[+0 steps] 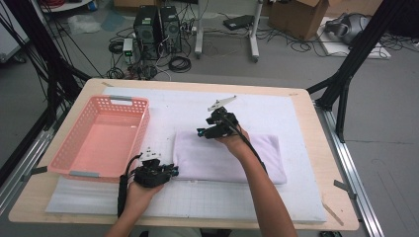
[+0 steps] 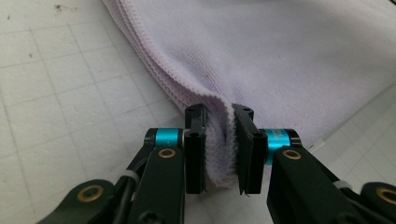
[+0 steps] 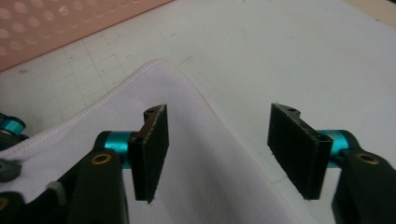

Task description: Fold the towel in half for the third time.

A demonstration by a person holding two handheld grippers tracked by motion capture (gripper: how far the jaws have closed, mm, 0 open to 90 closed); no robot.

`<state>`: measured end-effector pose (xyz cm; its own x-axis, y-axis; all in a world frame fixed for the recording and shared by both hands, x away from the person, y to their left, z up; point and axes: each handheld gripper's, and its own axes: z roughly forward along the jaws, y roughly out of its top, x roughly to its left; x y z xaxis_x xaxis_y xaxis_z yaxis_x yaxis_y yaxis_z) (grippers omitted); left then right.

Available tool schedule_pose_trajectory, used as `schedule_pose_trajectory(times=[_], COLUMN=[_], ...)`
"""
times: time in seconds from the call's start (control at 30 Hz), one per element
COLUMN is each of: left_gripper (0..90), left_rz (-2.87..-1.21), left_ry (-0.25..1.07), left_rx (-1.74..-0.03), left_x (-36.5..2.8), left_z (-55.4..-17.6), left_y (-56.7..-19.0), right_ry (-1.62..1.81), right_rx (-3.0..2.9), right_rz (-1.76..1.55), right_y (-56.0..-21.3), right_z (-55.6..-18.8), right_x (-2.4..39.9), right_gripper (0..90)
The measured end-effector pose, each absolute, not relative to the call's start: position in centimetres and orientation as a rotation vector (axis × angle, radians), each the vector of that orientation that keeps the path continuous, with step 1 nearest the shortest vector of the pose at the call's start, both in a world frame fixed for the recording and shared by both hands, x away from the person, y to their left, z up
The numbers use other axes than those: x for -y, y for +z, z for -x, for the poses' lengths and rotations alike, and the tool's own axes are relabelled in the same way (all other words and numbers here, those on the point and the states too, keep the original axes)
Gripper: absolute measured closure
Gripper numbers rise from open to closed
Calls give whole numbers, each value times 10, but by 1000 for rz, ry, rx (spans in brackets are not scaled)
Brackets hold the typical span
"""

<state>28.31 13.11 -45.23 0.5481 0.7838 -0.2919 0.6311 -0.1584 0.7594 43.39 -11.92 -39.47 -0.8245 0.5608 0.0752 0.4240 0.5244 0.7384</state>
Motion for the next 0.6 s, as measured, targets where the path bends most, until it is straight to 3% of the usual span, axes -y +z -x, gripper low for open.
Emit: schedule_pose_trajectory(times=[0.4,0.6], left_gripper=[754,753], left_rz=[-1861,-1859], left_ry=[179,168], left_rx=[-1167,-1170], left_x=[-134,-136], left_z=[-283,-283], left_y=[-452,-452], right_ry=[1057,923], right_rx=[-2738,-2805], right_rz=[-749,-644], right_y=[-418,-423], right_z=[-453,-456], right_x=[69,45], right_gripper=[484,585])
